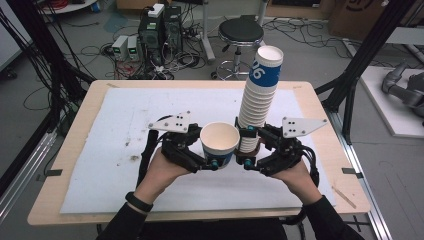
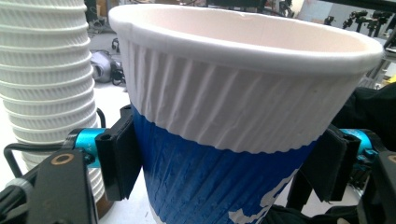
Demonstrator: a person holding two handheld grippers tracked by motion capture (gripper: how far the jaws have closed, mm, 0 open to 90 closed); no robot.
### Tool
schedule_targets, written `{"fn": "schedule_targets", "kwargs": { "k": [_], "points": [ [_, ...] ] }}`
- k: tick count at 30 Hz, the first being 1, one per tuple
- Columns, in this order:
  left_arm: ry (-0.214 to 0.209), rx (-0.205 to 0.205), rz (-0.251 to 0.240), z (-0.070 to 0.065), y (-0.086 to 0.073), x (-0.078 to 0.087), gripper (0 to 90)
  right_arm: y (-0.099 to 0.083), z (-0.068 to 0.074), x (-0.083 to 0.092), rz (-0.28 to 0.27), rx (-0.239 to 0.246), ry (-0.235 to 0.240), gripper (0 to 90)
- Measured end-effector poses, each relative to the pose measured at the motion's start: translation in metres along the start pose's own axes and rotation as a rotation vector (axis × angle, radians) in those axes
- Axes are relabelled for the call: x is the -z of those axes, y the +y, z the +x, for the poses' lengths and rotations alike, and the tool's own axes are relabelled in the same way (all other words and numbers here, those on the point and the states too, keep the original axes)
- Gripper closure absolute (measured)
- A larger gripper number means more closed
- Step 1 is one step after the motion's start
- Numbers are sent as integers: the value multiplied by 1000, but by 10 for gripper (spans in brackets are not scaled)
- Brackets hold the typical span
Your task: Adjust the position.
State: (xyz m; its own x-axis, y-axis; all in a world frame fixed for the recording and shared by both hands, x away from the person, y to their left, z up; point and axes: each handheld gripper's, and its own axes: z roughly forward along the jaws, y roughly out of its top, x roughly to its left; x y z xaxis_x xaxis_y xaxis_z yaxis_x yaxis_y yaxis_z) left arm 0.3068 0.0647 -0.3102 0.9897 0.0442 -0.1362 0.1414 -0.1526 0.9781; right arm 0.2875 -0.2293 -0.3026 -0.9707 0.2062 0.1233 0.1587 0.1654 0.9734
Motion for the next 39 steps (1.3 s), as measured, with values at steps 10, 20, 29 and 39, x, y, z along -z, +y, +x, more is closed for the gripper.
{"fn": "schedule_targets", "kwargs": {
  "k": [10,20,29,39],
  "points": [
    [15,-16,-32,-3,8,11,243,-3,-2,-1,19,11,-9,189],
    [16,-15,-56,-5,12,16,243,-9,-1,-10,52,10,-1,189],
    [11,-12,-49,-5,12,11,245,-12,0,-18,73,12,4,189],
    [14,-12,-31,-6,12,4,245,-16,4,-28,87,15,22,190]
  ]
}}
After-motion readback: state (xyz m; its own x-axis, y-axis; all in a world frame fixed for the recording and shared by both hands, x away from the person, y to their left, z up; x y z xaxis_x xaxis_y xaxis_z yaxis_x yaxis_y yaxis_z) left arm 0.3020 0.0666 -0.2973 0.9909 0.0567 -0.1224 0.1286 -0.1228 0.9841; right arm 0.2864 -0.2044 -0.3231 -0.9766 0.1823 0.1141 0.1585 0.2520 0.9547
